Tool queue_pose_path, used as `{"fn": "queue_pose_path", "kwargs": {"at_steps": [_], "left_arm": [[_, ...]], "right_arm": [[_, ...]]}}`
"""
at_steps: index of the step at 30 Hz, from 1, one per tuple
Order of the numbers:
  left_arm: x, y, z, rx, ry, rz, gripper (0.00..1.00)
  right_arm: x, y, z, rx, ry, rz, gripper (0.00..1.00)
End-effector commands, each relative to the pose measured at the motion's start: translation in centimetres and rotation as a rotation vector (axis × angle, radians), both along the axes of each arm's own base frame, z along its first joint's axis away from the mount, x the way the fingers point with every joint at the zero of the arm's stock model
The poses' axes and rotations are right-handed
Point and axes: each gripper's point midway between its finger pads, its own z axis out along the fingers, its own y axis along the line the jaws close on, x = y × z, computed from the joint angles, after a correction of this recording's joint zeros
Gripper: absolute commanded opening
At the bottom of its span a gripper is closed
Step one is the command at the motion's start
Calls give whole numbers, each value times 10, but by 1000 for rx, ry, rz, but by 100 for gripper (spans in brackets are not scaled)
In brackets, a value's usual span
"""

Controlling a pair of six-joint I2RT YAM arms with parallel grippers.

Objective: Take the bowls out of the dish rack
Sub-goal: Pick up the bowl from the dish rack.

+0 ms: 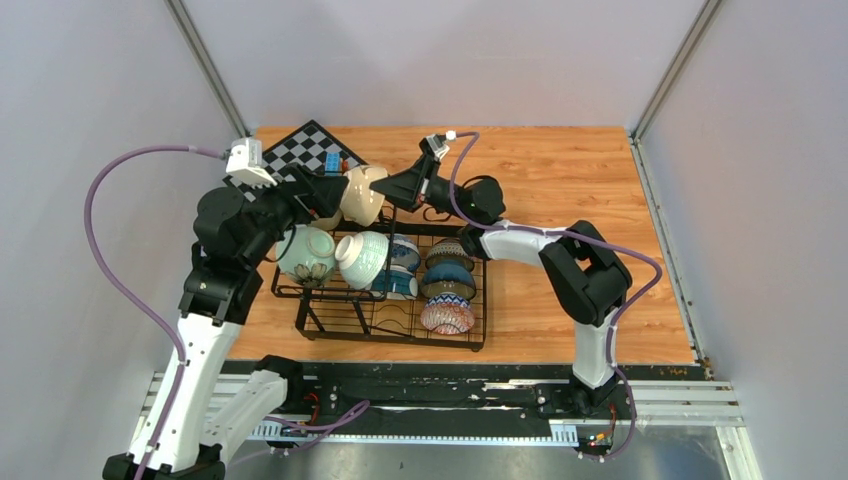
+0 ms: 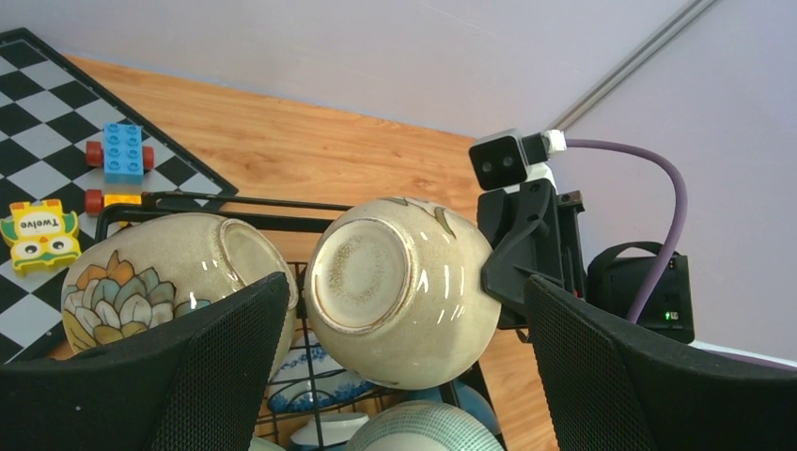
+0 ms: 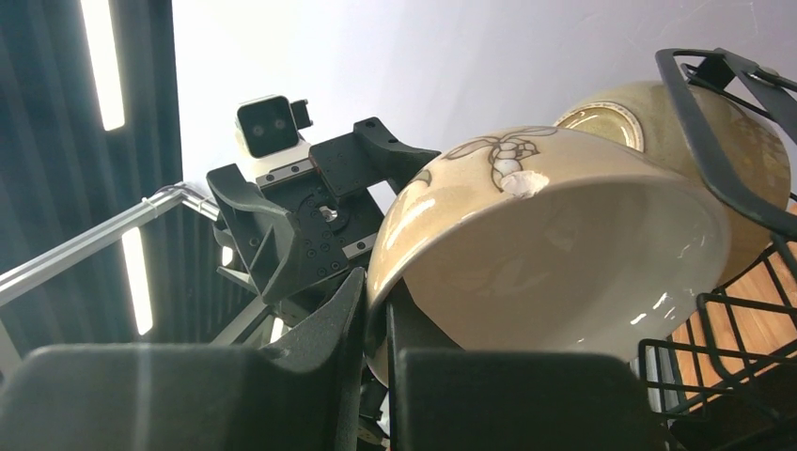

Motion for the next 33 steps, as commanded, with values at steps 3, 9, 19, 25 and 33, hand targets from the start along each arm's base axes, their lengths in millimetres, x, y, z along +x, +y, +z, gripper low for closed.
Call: {"fn": "queue_pose_path", "kwargs": {"at_steps": [3, 9, 19, 25, 33], "left_arm": [[-9, -3, 32, -45, -61, -20, 96], [-10, -4, 37, -58, -65, -22, 96], [-17, 6, 44, -49, -71, 21, 97], [-19, 10, 48, -35, -73, 38, 97], [-18, 33, 63, 77, -98, 144, 99]], "right_arm": [[-37, -26, 83, 183, -221, 7, 0], [-41, -29, 88, 191, -230, 9, 0], [-49, -43, 108, 162, -297, -8, 0], [-58, -65, 119, 126, -333, -32, 0], [-85, -119, 123, -82, -502, -161, 0]]}}
